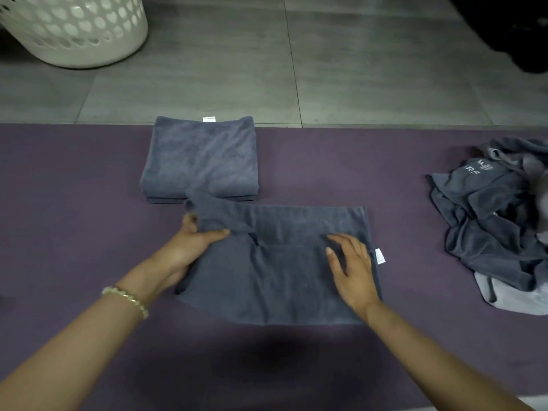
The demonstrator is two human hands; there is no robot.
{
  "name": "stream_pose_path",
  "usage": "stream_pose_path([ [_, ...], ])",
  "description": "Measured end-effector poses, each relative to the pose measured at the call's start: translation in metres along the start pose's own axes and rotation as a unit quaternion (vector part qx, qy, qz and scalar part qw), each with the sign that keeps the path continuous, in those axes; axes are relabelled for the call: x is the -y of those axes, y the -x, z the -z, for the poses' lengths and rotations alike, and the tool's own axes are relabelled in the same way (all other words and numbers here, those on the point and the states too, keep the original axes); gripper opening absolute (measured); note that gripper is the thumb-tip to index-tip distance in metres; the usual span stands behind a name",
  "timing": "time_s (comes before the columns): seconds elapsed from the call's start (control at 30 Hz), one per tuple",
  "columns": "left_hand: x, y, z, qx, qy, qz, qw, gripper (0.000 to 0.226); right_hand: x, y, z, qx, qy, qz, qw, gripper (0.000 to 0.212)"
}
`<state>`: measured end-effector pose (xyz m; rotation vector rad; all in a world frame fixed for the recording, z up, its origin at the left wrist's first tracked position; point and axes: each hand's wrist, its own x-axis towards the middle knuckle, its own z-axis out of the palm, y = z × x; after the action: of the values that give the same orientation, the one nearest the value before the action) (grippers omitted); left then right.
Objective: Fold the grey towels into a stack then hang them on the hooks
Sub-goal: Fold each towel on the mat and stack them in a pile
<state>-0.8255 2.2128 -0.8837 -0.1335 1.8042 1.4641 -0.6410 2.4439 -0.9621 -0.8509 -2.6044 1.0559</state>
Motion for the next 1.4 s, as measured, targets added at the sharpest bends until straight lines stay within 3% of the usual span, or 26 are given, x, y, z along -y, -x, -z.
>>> stream_pose_path([
  [0.07,-0.015,0.016,-0.037,0.062,0.007,-0.059,0.996,0.074,0.007,-0.005,0.000,0.013,-0.151,-0.095,0.984,0.024],
  [0.13,-0.026,0.026,-0.067,0.158,0.042,-0.057,0.985,0.075,0.005,-0.015,0.003,0.073,-0.327,-0.237,0.912,0.035],
  [0.2,-0.032,0.028,-0.083,0.223,0.076,-0.035,0.971,0.053,-0.003,-0.020,0.011,0.155,-0.440,-0.328,0.821,0.057],
  [0.23,-0.030,0.023,-0.087,0.216,0.057,-0.039,0.974,0.043,-0.005,-0.021,0.015,0.170,-0.460,-0.360,0.794,0.063],
  [0.3,-0.011,0.007,-0.088,0.125,-0.123,-0.117,0.977,0.030,-0.008,-0.022,0.021,0.167,-0.465,-0.394,0.775,0.065],
  [0.37,0.019,-0.010,-0.082,0.042,-0.313,-0.204,0.927,0.037,-0.008,-0.026,0.020,0.150,-0.444,-0.394,0.791,0.061],
  [0.53,0.065,-0.031,-0.087,0.039,-0.528,-0.264,0.806,0.080,0.005,-0.038,0.003,0.064,-0.243,-0.306,0.918,0.044],
  [0.6,0.070,-0.038,-0.095,0.016,-0.552,-0.270,0.789,0.088,0.011,-0.036,-0.002,0.008,-0.223,-0.256,0.940,0.030],
  [0.67,0.074,-0.043,-0.104,0.005,-0.556,-0.276,0.784,0.088,0.010,-0.027,-0.001,-0.047,-0.189,-0.211,0.958,0.031],
  [0.8,0.075,-0.053,-0.126,0.010,-0.597,-0.320,0.735,0.069,-0.007,-0.008,0.017,-0.111,-0.153,-0.180,0.965,0.031],
  [0.9,0.075,-0.059,-0.143,0.024,-0.624,-0.319,0.713,0.064,-0.028,-0.005,0.026,-0.112,-0.135,-0.190,0.966,0.030],
  [1.1,0.070,-0.074,-0.152,0.025,-0.644,-0.320,0.694,0.068,-0.041,-0.009,0.027,-0.087,-0.125,-0.230,0.961,0.033],
  [1.2,0.056,-0.085,-0.153,0.037,-0.646,-0.341,0.682,0.085,-0.045,-0.008,0.028,-0.073,-0.100,-0.256,0.959,0.035],
  [1.3,0.039,-0.099,-0.159,0.053,-0.651,-0.308,0.692,0.096,-0.044,0.000,0.028,-0.069,-0.047,-0.248,0.965,0.037],
  [1.4,0.019,-0.111,-0.171,0.023,-0.651,-0.303,0.695,0.077,-0.044,0.011,0.033,-0.049,-0.007,-0.255,0.966,0.049],
])
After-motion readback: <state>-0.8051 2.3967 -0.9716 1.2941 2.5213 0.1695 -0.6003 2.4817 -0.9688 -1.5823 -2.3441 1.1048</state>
